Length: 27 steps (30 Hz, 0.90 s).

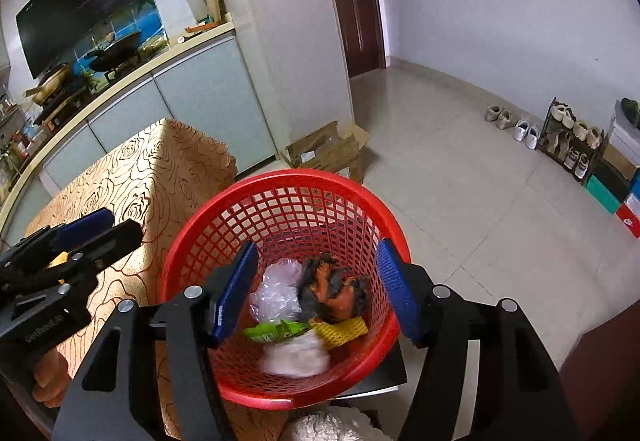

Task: Collect trash
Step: 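Open right tool dropping black bag into basket while left tool releases mesh cloth, then move both open tools back over the table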

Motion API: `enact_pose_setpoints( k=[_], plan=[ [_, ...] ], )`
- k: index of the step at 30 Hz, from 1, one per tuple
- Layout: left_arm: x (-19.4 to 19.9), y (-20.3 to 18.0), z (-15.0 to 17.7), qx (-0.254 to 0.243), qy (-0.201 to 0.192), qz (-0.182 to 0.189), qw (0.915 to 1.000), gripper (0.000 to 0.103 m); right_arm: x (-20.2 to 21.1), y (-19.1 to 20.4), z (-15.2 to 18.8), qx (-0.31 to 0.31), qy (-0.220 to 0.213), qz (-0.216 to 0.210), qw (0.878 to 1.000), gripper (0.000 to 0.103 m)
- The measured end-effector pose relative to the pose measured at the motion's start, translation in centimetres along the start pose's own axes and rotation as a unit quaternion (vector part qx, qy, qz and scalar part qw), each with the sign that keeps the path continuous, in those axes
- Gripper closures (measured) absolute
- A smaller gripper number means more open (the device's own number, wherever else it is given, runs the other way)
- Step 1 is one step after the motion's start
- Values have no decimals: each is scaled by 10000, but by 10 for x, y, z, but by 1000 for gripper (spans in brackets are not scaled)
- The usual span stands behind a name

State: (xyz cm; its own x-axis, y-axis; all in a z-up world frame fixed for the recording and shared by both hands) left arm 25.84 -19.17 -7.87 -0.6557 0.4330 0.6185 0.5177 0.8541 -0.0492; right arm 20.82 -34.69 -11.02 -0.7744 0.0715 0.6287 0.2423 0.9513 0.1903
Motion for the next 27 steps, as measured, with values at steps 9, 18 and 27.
enact_pose_setpoints(
  k=[9,18,27],
  plan=[
    [38,23,0,220,-330,-289,9988,41,33,6,-6,109,-400,119,9991,43],
    [81,44,1,369,-702,-686,9945,37,57,29,-7,331,-668,32,9972,43],
    [124,61,5,447,-1073,-1084,9873,34,73,66,-12,628,-862,-232,9940,41]
  ],
)
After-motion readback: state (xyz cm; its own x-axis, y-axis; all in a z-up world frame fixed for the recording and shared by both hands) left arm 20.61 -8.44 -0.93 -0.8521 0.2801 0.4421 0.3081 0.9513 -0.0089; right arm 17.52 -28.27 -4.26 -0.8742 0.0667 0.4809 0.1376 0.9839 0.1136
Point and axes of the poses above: each gripper's, at about its wrist camera, not at the fingertips, and x roughly against the way its jaws point, y to its left, z to its underside, the point moved 1 cm from there along -x, roughly the way its jaws point, and after that the axes turned 4 degrees about -y, right-handed, at the moved point
